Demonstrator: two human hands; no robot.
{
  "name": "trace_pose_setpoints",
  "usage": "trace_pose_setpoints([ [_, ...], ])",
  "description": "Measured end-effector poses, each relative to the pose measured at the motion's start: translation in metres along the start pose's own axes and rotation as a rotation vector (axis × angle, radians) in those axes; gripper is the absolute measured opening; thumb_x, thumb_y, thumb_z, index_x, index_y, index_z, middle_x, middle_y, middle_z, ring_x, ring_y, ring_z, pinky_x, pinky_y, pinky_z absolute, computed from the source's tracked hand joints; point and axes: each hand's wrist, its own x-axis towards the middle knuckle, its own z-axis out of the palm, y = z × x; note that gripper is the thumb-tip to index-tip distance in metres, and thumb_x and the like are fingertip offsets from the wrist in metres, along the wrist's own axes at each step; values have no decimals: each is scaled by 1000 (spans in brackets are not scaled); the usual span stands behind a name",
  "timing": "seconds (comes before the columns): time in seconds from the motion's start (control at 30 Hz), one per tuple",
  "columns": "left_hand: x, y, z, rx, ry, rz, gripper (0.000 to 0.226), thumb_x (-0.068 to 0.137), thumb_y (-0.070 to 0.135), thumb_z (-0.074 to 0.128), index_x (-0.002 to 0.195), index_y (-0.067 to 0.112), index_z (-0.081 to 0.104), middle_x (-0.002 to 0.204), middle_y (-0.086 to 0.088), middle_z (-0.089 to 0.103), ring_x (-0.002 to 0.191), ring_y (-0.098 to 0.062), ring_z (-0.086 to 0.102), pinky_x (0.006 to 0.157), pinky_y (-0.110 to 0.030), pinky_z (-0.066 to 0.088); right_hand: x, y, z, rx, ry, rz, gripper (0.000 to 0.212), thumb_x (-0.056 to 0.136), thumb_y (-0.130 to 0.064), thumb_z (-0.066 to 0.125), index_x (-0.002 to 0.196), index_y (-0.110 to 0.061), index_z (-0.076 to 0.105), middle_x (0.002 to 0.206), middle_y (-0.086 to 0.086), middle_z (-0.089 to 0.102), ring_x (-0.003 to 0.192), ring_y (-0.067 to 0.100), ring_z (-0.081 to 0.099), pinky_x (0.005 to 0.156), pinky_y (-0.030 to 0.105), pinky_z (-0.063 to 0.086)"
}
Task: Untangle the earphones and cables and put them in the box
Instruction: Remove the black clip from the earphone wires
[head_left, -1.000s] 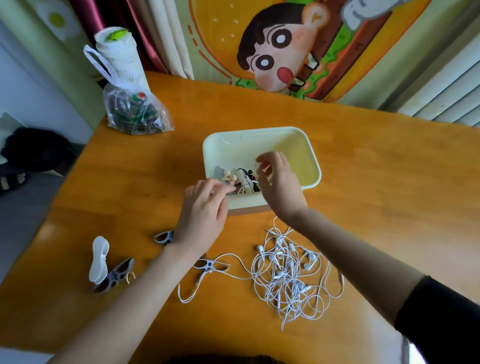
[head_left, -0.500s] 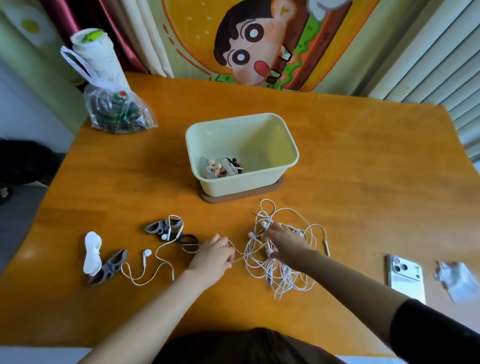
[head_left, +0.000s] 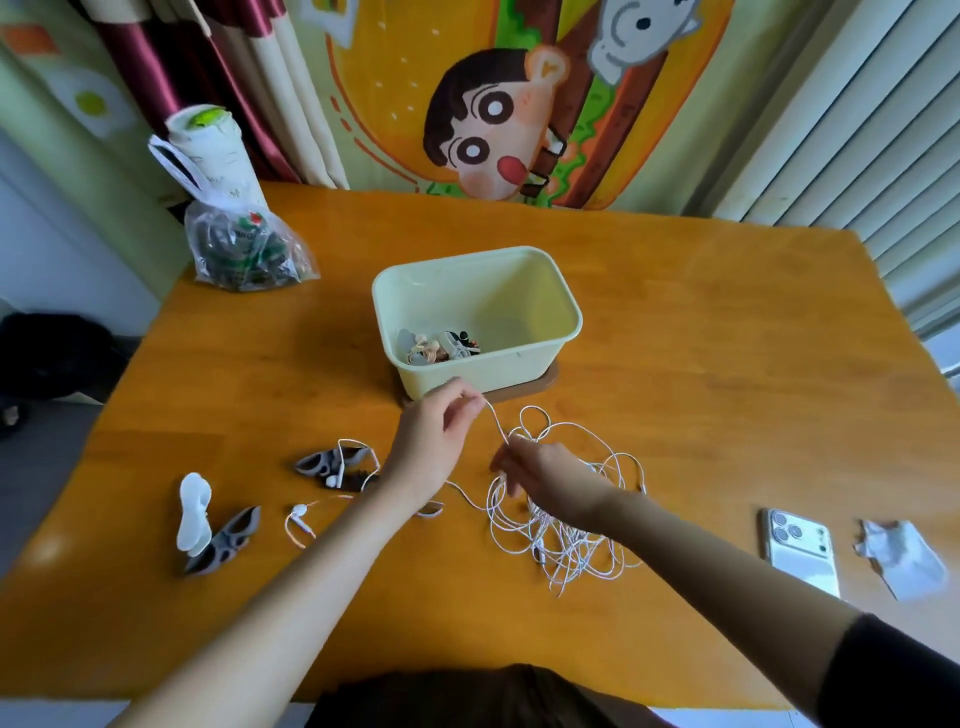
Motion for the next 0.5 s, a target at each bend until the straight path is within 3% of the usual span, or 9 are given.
trace_pose_setpoints([
  [0.1,8,3,-21,-27,131,-8,14,95,13,55,87,6,63,65,-6,53,56,-9,40,51,-17,30,-4,15,-24,4,87,78,23,100,-17,41,93,-11,62,74,1,66,53,5,51,52,19,38],
  [0.2,13,-1,-36,20,184,-33,13,95,14,54,87,10,62,68,0,54,61,-8,43,52,-15,31,-10,26,-49,-11,228,119,27,99,-13,43,79,-22,58,63,-5,62,51,1,53,53,22,40],
  [0.27,14,-4,-39,83,132,-94,13,96,16,53,87,12,61,70,6,53,65,-7,47,54,-14,32,-12,21,-67,39,352,118,29,98,-11,43,76,-20,58,58,-3,58,45,-2,52,52,13,39],
  [0.37,13,-7,-36,156,33,-171,12,97,17,51,92,14,61,77,8,56,72,-7,50,55,-11,35,-13,0,-91,82,481,60,27,98,-14,44,79,-19,61,55,-6,53,41,2,49,48,12,39],
  [0.5,15,10,-29,113,-9,-151,21,95,15,55,116,14,57,111,-2,58,92,-11,54,71,-17,41,-17,-42,-125,29,629,-122,24,98,-18,46,83,-19,65,56,-10,51,49,-2,49,50,10,35],
])
